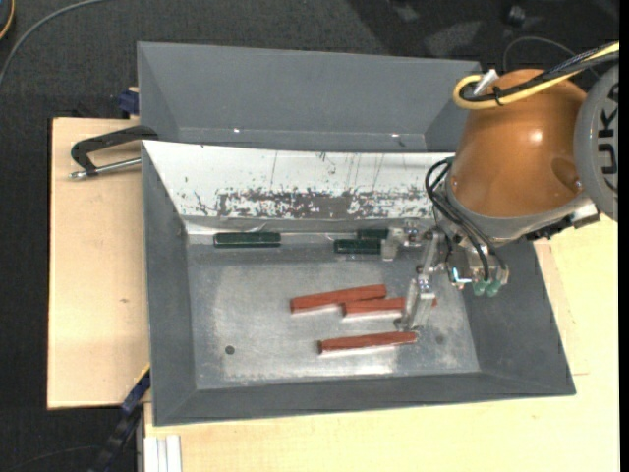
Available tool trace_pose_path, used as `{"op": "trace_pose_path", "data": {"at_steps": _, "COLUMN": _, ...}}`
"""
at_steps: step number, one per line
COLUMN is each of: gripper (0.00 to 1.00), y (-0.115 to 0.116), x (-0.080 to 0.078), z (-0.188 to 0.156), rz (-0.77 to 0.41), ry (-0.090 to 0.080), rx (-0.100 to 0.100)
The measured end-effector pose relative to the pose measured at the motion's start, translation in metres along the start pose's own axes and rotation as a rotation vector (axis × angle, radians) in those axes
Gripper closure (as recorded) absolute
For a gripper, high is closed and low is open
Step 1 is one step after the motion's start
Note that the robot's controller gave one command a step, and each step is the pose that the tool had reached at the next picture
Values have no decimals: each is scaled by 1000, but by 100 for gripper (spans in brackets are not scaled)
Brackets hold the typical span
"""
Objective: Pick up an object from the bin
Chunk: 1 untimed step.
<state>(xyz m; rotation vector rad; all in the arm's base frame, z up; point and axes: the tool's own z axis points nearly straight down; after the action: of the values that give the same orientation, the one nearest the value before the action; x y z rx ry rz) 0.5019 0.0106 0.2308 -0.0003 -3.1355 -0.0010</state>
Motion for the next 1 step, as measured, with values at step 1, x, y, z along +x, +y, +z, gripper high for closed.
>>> {"op": "trace_pose_path", "data": {"at_steps": 1, "gripper": 0, "y": 72, "x": -59, "z": 164, "rz": -14, "ry": -2, "rx": -2}}
